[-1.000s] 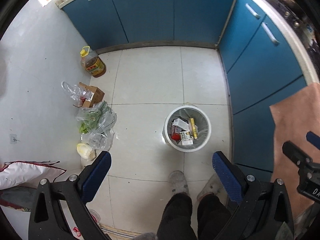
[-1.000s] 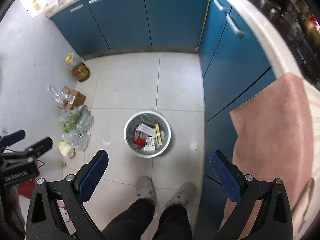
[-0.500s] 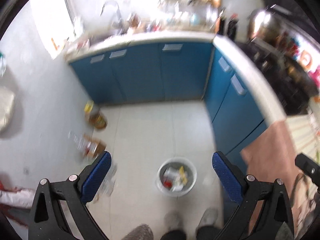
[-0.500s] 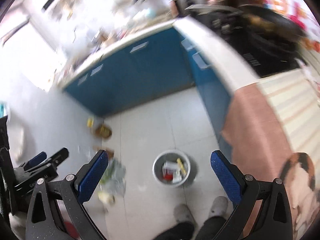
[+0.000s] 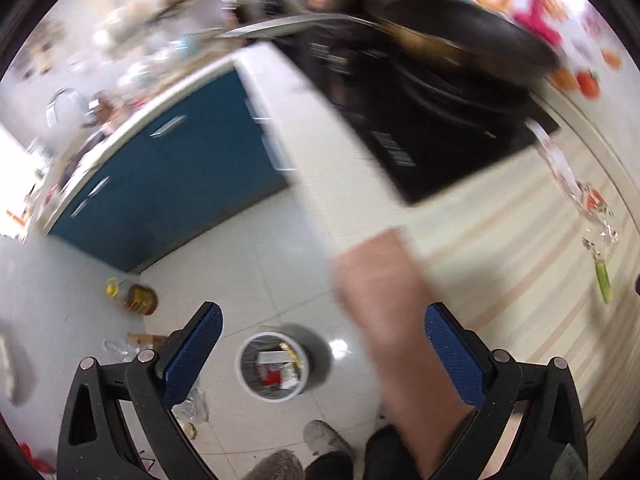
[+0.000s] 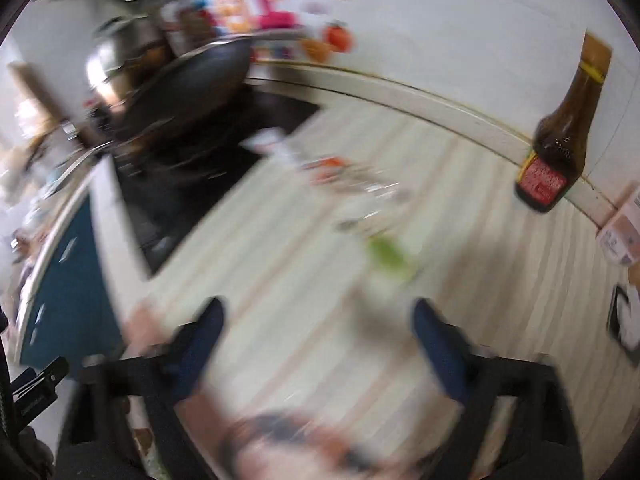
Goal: Collect trash
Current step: 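Move both tools back up over the counter, then grasp the green celery piece with the right tool while the left tool grasps the white snack wrapper, then carry the celery piece and snack wrapper down over the white bin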
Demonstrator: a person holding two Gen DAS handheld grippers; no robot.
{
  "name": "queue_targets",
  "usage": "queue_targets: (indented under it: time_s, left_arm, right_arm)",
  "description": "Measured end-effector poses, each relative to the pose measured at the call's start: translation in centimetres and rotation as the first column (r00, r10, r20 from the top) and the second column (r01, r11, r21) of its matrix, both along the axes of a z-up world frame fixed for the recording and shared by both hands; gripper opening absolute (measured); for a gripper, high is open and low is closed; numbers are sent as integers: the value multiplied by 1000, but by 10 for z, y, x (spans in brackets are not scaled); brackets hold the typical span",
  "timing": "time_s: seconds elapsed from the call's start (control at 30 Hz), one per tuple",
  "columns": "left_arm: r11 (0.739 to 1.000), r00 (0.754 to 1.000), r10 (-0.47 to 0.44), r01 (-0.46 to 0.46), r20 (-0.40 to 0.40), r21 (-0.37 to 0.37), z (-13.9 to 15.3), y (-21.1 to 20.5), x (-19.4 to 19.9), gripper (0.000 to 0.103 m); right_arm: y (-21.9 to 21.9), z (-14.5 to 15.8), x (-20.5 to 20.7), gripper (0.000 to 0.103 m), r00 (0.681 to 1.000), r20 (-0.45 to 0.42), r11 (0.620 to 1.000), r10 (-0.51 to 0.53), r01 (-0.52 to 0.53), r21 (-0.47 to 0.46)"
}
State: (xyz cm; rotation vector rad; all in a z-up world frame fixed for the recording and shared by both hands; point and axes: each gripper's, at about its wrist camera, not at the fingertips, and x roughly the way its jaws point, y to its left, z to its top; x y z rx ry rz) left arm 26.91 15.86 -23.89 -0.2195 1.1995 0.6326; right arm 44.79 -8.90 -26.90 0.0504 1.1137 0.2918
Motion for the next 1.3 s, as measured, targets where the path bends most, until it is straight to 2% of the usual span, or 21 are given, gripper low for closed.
queue_targets:
  time_s: [0.03, 0.13, 0.23, 0.3, 0.37, 0.4, 0.47, 0.63, 0.7, 0.77, 0.8, 0.87, 0.93, 0.97, 1.0, 1.03, 1.1, 1.17, 1.3]
  left_arm:
    - [1000, 999, -22, 22, -28, -9, -12, -13, 24, 103]
    - [998, 994, -65, 62, -86, -30, -38, -42, 70, 103]
    - [994, 989, -89, 81, -118, -69, -54, -63, 98, 103]
    - [991, 987, -97, 84, -126, -108, -61, -73, 112, 103]
    - [985, 988, -101, 82, -121, -153, -61, -80, 122, 103]
    - [980, 988, -102, 80, -115, -181, -61, -83, 128, 103]
    - [966, 991, -98, 74, -88, -248, -58, -88, 140, 103]
    - [898, 998, -56, 40, -24, -438, -55, -105, 186, 102]
    - [859, 999, -34, 23, -13, -511, -59, -112, 207, 102]
    - [809, 1000, 4, -5, -3, -587, -63, -117, 226, 102]
    - [775, 1000, 22, -20, -4, -632, -68, -119, 238, 102]
    - [739, 999, 37, -42, -21, -672, -75, -124, 254, 102]
    - [723, 997, 39, -69, -59, -687, -87, -129, 270, 100]
    - [721, 997, 40, -76, -68, -689, -90, -130, 273, 91]
    - [728, 996, 34, -79, -79, -681, -94, -133, 278, 71]
    - [738, 996, 18, -69, -83, -671, -97, -136, 283, 60]
    - [758, 997, -27, -23, -67, -652, -97, -140, 284, 3]
    - [794, 995, -91, 45, -45, -606, -89, -144, 276, 2]
    - [829, 988, -154, 137, 13, -542, -69, -139, 242, 0]
  right_arm:
    - [-6, -14, 22, 74, 1000, -20, 1000, 6, -6, -23]
    - [-9, -53, 67, 73, 996, -73, 997, 55, -59, -49]
    - [-7, -85, 85, 73, 985, -116, 987, 127, -137, -82]
    - [-5, -101, 87, 63, 975, -145, 979, 170, -183, -84]
    - [-5, -100, 79, 24, 976, -98, 970, 196, -207, -130]
    - [-8, -99, 78, 23, 977, -94, 970, 193, -205, -133]
    - [-24, -98, 77, 22, 983, -115, 985, 143, -153, -79]
    - [-87, -86, 75, 22, 994, -98, 998, -55, 52, -34]
    - [-111, -84, 77, 22, 985, -92, 989, -148, 146, -29]
    - [-125, -85, 85, 22, 974, -95, 978, -207, 206, -26]
    - [-127, -83, 89, 22, 970, -92, 974, -225, 223, -25]
    - [-131, -83, 94, 22, 965, -76, 968, -252, 251, -30]
    - [-133, -82, 99, 22, 961, -60, 963, -269, 268, -29]
    - [-135, -81, 102, 22, 959, -56, 960, -279, 278, -27]
    - [-134, -82, 105, 22, 957, -51, 958, -287, 286, -27]
    - [-135, -82, 106, 22, 954, -48, 955, -295, 294, -26]
    - [-138, -80, 110, 22, 952, -48, 953, -304, 303, -22]
    - [-136, -77, 109, 22, 954, -42, 955, -296, 296, -23]
    - [-129, -65, 96, 22, 966, -28, 966, -258, 258, -22]
